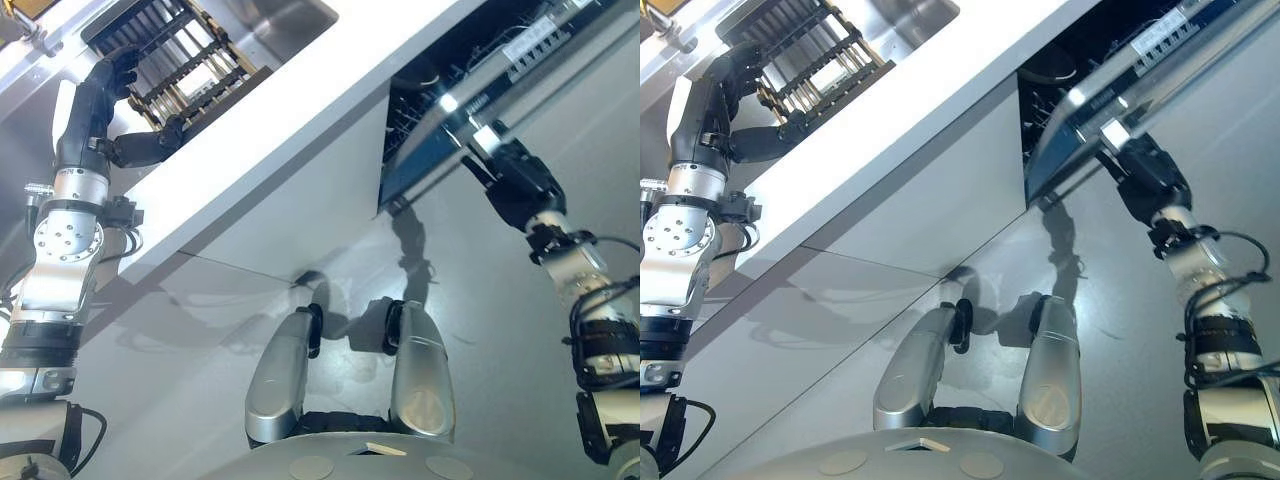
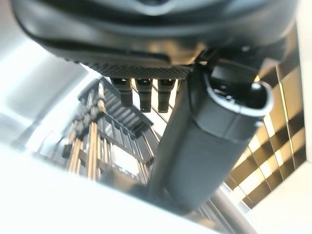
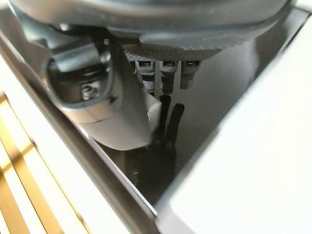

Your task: Pick up plates and place into dishwasher.

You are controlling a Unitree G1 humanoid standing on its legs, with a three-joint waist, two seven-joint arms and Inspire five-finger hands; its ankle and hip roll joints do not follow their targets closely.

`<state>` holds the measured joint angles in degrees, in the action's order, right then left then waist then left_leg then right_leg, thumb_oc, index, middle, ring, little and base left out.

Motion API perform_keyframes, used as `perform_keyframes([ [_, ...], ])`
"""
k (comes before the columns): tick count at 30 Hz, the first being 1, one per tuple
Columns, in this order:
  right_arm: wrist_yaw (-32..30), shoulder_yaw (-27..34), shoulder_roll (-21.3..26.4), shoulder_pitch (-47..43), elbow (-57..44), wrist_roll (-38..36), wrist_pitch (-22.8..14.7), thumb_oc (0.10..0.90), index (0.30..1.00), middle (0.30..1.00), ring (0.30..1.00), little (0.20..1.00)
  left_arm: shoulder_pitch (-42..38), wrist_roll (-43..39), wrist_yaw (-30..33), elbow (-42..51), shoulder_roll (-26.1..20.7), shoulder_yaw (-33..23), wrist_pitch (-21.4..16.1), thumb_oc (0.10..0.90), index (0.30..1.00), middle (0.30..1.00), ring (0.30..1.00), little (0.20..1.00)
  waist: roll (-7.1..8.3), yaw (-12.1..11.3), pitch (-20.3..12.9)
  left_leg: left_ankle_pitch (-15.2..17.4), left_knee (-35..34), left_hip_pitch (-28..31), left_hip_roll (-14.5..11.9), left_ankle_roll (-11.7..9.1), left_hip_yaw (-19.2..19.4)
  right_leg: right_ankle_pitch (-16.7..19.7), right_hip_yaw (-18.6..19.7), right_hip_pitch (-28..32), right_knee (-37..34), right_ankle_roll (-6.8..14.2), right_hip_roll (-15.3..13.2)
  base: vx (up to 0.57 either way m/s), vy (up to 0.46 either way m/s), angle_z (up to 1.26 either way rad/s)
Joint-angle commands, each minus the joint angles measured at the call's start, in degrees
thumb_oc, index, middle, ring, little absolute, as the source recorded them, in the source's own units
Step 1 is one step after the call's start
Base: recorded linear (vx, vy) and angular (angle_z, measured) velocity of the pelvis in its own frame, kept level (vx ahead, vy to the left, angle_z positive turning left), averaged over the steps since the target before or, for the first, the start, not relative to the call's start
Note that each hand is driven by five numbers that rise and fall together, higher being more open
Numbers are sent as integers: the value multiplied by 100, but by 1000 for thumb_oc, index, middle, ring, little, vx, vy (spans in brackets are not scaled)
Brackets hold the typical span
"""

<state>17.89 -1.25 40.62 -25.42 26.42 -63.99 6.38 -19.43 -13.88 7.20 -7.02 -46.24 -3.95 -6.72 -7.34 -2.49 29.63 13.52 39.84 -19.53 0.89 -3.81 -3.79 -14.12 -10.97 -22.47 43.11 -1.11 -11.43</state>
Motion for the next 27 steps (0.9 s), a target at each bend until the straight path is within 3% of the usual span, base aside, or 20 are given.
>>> perform_keyframes([
  [1, 425, -608, -704, -985, -1106, -64, -293, 800, 900, 900, 900, 900, 86, -39, 134, 61, -588, -102, -88, 800, 900, 900, 900, 900, 315, -305, -196, -667, -754, 8, 326, 721, 462, 737, 558, 93, -359, 349, 229, 29, 63, 14],
  [5, -14, -705, -1039, -1258, -1542, -53, -610, 800, 900, 900, 900, 900, -3, -80, 33, -81, -621, -59, -138, 800, 900, 900, 900, 900, 353, -372, -240, -587, -771, 69, 354, 794, 532, 851, 609, 158, -536, 451, 195, 40, 52, 6],
  [9, -275, -730, -1213, -1235, -1691, 121, -682, 800, 900, 900, 900, 900, -61, -95, -40, -165, -639, -18, -151, 800, 900, 900, 900, 900, 394, -387, -306, -537, -811, 160, 366, 822, 573, 940, 644, 288, -730, 534, 168, 53, 25, 0],
  [14, -725, -554, -1325, -861, -1668, 357, -880, 800, 900, 900, 900, 900, -27, -128, -223, -167, -731, -64, -96, 800, 900, 900, 900, 900, 484, -387, -405, -462, -873, 368, 332, 864, 602, 1064, 643, 560, -1004, 653, 138, 70, -29, 7],
  [17, -1163, -378, -1301, -489, -1626, 677, -909, 800, 900, 900, 900, 900, 123, -169, -246, -131, -770, -148, -110, 800, 900, 900, 900, 900, 557, -333, -483, -457, -1018, 567, 287, 865, 630, 1144, 645, 749, -1238, 718, 148, 71, -24, 7],
  [24, -854, 274, -1311, 1099, -1639, 744, -738, 800, 900, 900, 900, 900, 846, -59, -245, 147, -551, -615, -273, 800, 900, 900, 900, 900, 756, -158, -759, -539, -1584, 1066, 250, 856, 674, 1370, 650, 1163, -1874, 896, 214, 26, -34, -2],
  [27, -843, 531, -1436, 2040, -1425, 1800, -978, 800, 900, 900, 900, 900, 1380, 33, -21, 437, -309, -894, -377, 800, 900, 900, 900, 900, 828, 0, -961, -638, -1982, 1312, 228, 820, 678, 1430, 645, 1292, -2194, 945, 272, -78, -25, -3],
])
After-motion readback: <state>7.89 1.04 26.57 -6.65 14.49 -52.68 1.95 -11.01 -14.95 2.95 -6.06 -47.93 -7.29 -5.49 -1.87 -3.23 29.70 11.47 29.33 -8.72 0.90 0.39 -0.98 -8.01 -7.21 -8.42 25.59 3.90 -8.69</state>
